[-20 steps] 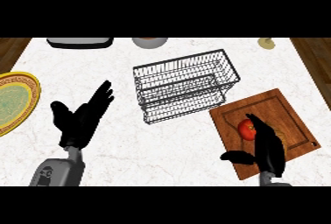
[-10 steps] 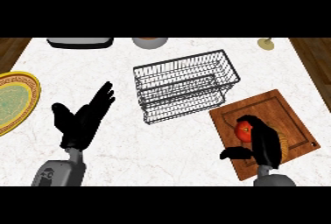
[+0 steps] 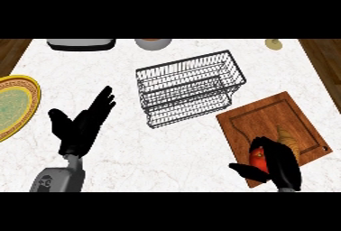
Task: Pick the tomato from the cutting board and place it in the tiered basket
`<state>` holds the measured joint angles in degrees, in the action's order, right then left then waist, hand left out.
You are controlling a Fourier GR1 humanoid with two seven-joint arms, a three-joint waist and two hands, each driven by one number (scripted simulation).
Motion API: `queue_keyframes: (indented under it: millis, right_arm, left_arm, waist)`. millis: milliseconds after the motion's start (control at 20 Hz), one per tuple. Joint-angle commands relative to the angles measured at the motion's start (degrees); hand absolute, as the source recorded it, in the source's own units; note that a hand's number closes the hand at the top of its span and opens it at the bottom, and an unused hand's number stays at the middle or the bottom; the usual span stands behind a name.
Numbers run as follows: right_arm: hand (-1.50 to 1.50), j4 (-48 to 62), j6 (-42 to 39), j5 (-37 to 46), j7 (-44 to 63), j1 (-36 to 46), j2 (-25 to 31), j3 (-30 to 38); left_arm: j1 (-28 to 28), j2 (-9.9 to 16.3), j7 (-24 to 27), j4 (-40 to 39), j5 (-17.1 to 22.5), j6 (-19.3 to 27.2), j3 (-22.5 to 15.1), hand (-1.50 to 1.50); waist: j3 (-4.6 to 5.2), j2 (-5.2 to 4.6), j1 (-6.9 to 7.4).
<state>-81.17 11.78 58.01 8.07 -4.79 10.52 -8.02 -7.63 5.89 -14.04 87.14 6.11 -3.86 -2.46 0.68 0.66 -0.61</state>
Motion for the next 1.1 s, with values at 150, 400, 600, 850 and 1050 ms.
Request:
queue_keyframes:
  millis: [150, 400, 600, 850, 1050]
  right_arm:
    - [1.50, -26.02, -13.63, -2.67, 5.76, -13.94, 3.12, -4.68]
    - [1.50, -43.12, -21.17, -16.21, 9.52, -15.10, 3.80, 2.91]
    - [1.50, -58.41, -26.50, -20.62, 16.70, -11.39, 4.80, 6.41]
    - [1.50, -66.66, -30.34, -24.01, 22.00, -6.23, 6.15, 9.65]
    - [1.50, -66.40, -34.60, -25.46, 29.88, 4.78, 6.51, 10.14]
  left_arm:
    - [-2.21, -0.53, 2.87, -5.20, -0.60, 0.38, 1.61, 0.00]
    - [-3.57, 0.40, -3.29, 0.02, 0.01, 1.38, 1.77, 0.00]
    - [-2.01, -1.59, 1.12, -3.55, -1.59, 1.03, -0.24, 0.00]
    - [-2.33, -0.75, 1.77, -3.26, -0.96, 0.46, 1.06, 0.00]
    - [-2.85, 0.94, -0.57, -3.00, 0.30, -1.02, 2.03, 0.00]
  waist:
    - [-0.59, -0.51, -0.48]
    - [-0.63, -0.29, -0.75]
    - [-0.55, -0.45, -0.56]
    - [-0.55, -0.50, -0.23]
    - [-0.48, -0.48, 0.33]
